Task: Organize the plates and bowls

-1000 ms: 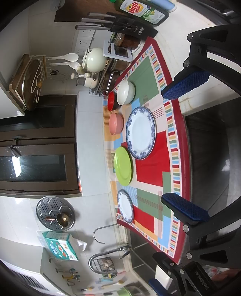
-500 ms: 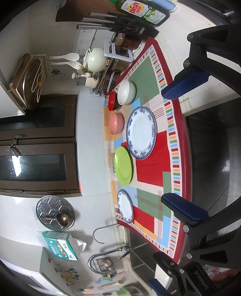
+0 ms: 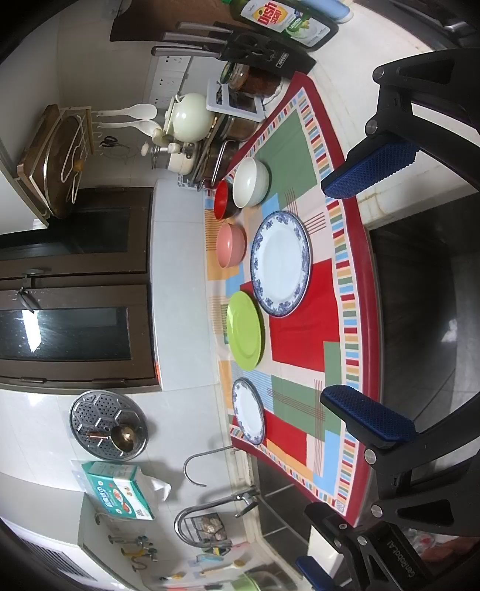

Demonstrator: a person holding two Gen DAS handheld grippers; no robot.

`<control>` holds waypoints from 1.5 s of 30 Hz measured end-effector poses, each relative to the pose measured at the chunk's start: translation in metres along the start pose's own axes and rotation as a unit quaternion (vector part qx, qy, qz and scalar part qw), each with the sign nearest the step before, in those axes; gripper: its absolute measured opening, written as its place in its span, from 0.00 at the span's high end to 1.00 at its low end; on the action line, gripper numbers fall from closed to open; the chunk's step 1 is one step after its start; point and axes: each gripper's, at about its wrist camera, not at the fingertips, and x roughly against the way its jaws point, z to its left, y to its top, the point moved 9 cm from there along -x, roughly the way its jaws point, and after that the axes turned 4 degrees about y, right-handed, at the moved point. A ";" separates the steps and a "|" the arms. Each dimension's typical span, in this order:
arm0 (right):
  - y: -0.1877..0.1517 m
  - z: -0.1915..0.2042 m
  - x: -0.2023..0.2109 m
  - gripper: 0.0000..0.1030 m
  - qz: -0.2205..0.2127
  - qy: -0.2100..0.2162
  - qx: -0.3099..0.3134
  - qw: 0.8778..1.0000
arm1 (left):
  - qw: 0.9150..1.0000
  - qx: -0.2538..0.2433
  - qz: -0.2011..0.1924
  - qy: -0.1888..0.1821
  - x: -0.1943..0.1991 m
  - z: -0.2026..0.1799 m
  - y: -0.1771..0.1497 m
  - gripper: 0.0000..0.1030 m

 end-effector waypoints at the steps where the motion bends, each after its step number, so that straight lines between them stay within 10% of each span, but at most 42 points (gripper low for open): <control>1: 0.000 0.001 -0.001 0.01 0.000 0.000 0.000 1.000 | 1.000 0.000 0.000 0.000 0.000 0.000 0.000 0.00; 45: 0.036 -0.018 -0.076 0.01 0.015 -0.083 -0.049 0.995 | 0.995 -0.079 -0.002 -0.067 -0.098 -0.032 0.066 0.00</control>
